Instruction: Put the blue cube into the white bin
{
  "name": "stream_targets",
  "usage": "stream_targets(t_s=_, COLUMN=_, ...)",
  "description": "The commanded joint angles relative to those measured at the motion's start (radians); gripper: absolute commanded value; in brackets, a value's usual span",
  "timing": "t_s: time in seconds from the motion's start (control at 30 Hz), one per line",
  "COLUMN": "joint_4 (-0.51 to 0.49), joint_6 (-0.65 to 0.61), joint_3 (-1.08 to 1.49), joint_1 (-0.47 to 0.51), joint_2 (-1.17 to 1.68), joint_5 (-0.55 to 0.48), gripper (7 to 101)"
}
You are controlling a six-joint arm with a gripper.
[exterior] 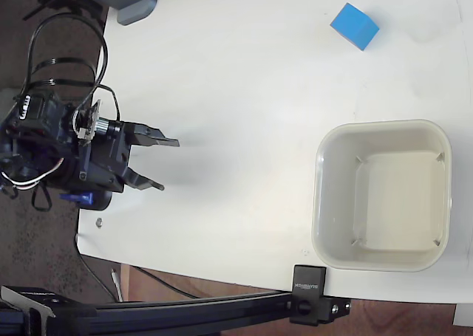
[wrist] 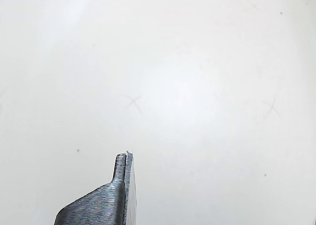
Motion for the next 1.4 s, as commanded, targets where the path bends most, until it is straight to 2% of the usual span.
stream_targets(t_s=0.03, joint_4=-0.006, joint_6=-0.003, joint_3=-0.021, joint_1=0.008, joint_2=0.023, joint_5=-0.011, gripper=100.3)
stream_targets(t_s=0.73, joint_4=-0.003, joint_6=-0.003, joint_3=-0.029, joint_1=0.008, joint_2=0.023, joint_5=-0.009, gripper=100.3)
stream_targets(t_s=1.0, joint_4=-0.005, joint_6=-0.041, joint_3=-0.117, joint_1=0.006, joint_2=0.015, joint_5=-0.005, gripper=100.3)
stream_targets(t_s=1.2, joint_4=0.000, joint_6=-0.084, joint_3=-0.313, joint_1=0.064, joint_2=-0.192, joint_5=-0.063, gripper=100.3)
stream_targets(t_s=1.4, joint_4=-0.123, joint_6=-0.147, joint_3=-0.515, joint_1=0.048, joint_2=-0.515, joint_5=-0.147, gripper=100.3)
